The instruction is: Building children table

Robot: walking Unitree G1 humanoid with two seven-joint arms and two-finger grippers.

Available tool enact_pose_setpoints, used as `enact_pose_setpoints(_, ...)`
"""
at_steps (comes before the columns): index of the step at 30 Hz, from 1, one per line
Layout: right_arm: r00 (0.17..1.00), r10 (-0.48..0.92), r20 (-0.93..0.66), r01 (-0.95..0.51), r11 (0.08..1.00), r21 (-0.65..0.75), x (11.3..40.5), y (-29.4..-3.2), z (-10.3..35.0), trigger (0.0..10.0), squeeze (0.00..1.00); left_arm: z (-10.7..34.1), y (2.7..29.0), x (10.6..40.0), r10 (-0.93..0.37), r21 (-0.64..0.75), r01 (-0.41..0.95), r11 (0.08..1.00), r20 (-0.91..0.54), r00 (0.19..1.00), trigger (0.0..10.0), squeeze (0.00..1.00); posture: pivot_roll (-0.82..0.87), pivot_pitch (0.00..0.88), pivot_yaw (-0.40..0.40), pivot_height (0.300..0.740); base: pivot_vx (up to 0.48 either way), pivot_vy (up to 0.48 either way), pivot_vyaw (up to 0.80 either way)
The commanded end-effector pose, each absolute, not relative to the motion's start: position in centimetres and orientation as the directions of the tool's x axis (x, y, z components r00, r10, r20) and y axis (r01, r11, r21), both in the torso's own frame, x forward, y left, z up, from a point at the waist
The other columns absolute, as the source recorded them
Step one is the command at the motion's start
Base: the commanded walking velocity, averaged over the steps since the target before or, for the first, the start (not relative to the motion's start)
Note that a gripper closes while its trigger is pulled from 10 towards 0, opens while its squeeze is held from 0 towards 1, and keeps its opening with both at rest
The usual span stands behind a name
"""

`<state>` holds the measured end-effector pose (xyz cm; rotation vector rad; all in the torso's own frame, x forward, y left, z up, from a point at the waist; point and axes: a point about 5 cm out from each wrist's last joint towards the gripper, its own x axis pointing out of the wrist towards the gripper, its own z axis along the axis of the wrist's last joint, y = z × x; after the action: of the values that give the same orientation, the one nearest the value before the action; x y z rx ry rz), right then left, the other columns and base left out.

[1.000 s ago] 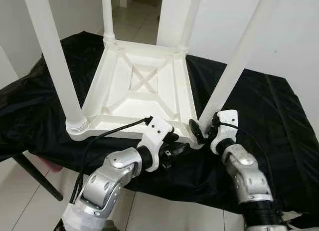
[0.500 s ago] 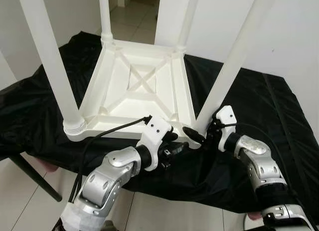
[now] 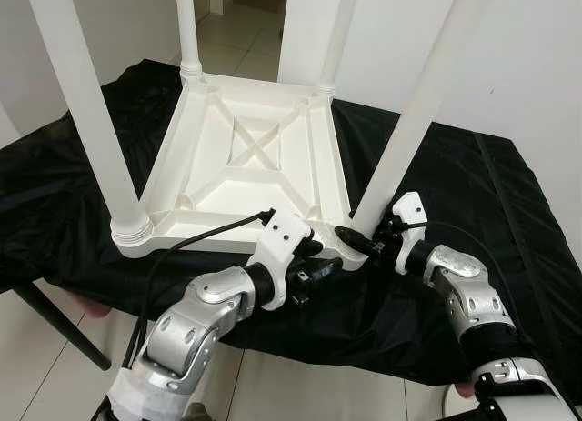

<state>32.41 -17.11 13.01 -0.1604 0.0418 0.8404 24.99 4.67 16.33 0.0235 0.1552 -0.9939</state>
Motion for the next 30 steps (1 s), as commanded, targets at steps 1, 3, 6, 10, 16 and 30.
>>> enact_pose_setpoints(1, 0.654, 0.745, -0.128, -0.756, 0.647, -0.1, 32.1, -16.7, 12.0, 0.0, 0.0, 16.7, 4.4, 24.9, -0.845, -0.052, 0.848, 0.527, -0.137, 0.517, 10.0, 0.0, 0.13, 0.021, -0.092, 0.74, 0.0, 0.0, 0.0)
enact_pose_setpoints(3, 0.687, 0.716, -0.125, -0.727, 0.679, -0.099, 32.0, -16.8, 12.0, 0.0, 0.0, 16.7, 4.4, 24.9, -0.849, -0.054, 0.852, 0.522, -0.137, 0.511, 10.0, 0.0, 0.13, 0.024, -0.09, 0.74, 0.0, 0.0, 0.0)
enact_pose_setpoints(6, 0.736, 0.666, -0.119, -0.676, 0.729, -0.105, 32.1, -16.9, 11.9, 0.0, 0.0, 16.6, 4.3, 24.8, -0.851, -0.055, 0.854, 0.518, -0.14, 0.507, 10.0, 0.0, 0.13, 0.024, -0.089, 0.74, 0.0, 0.0, 0.0)
enact_pose_setpoints(10, 0.821, 0.564, -0.089, -0.57, 0.818, -0.074, 32.0, -16.8, 12.1, 0.0, 0.0, 16.6, 4.3, 24.6, -0.852, -0.057, 0.855, 0.515, -0.142, 0.503, 10.0, 0.0, 0.13, 0.027, -0.094, 0.74, 0.0, 0.0, 0.0)
enact_pose_setpoints(16, 0.911, 0.407, -0.074, -0.407, 0.913, 0.01, 31.0, -15.5, 12.0, 0.0, 0.0, 16.5, 4.2, 24.5, -0.854, -0.063, 0.856, 0.512, -0.141, 0.501, 10.0, 0.0, 0.13, 0.033, -0.095, 0.74, 0.0, 0.0, 0.0)
enact_pose_setpoints(30, 0.998, 0.022, -0.058, -0.02, 0.999, 0.034, 29.2, -13.7, 12.0, 0.0, 0.0, 16.5, 4.1, 24.3, -0.861, -0.07, 0.862, 0.501, -0.144, 0.489, 10.0, 0.0, 0.12, 0.033, -0.087, 0.74, 0.0, 0.0, 0.0)
